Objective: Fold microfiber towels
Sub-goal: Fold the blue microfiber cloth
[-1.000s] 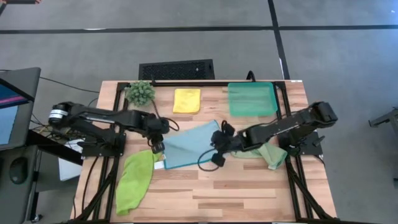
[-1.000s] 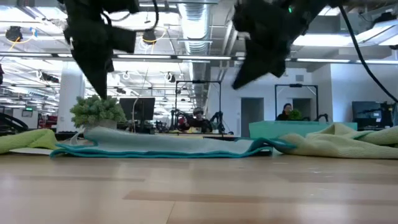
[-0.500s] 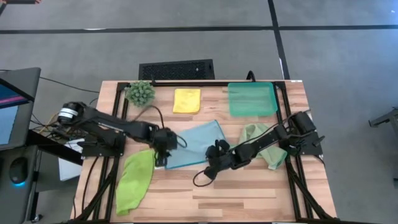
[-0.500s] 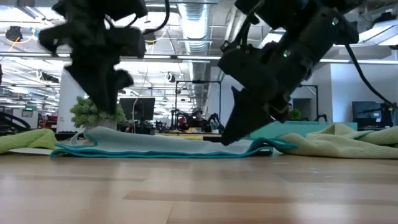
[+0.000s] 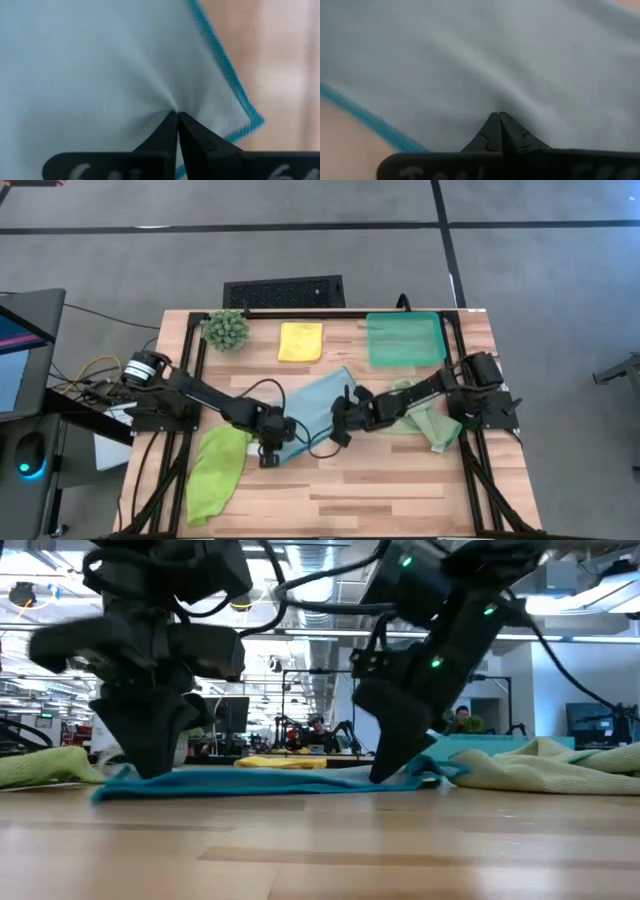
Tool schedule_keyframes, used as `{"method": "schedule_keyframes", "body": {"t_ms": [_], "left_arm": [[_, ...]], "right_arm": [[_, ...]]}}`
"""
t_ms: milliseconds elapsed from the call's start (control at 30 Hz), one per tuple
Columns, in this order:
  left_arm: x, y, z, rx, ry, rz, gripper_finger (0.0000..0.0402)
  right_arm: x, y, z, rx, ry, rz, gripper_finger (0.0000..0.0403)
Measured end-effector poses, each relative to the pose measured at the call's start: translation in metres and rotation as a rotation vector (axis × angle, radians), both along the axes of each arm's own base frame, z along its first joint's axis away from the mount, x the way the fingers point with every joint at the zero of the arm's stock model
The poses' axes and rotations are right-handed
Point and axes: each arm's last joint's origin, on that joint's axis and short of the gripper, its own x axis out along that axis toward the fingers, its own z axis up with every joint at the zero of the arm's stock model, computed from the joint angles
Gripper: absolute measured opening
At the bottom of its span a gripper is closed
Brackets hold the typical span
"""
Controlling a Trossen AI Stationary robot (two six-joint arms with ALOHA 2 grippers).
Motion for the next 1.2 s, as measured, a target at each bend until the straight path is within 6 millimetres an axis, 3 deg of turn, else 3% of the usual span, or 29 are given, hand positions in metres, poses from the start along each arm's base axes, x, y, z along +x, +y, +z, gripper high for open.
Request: {"method": "schedule_keyframes", "body": {"t_ms": [167,267,400,533,633,800,1033,1200], "left_arm": [[0.019,-0.026,0.032,-0.107,-0.127,-0.133,0.0002],[0.027,-0.035,0.051,-0.055,-0.178,-0.196,0.0001],[0.033,-0.037,0.070,0.054,-0.200,-0.241,0.0000],[0.031,-0.035,0.068,0.066,-0.179,-0.243,0.0000],[0.031,-0.037,0.064,-0.015,-0.197,-0.274,0.0000],[0.030,-0.037,0.060,-0.027,-0.194,-0.241,0.0020],[0.030,-0.038,0.061,-0.056,-0.190,-0.229,0.0130],[0.021,-0.035,0.060,-0.002,-0.105,-0.273,0.0190]], "right_arm": [[0.007,-0.044,0.007,-0.154,-0.018,-0.048,0.0005],[0.007,-0.050,0.035,-0.174,-0.084,-0.015,0.0006],[-0.005,-0.029,0.073,-0.164,-0.159,0.066,0.0005],[-0.017,0.011,0.091,-0.092,-0.222,0.159,0.0004],[-0.018,0.040,0.081,-0.042,-0.236,0.188,0.0005],[0.007,0.070,0.041,0.029,-0.365,0.199,0.0002],[0.031,0.095,0.004,0.145,-0.563,0.278,0.0003],[0.040,0.118,-0.011,0.184,-0.556,0.344,0.0002]]}}
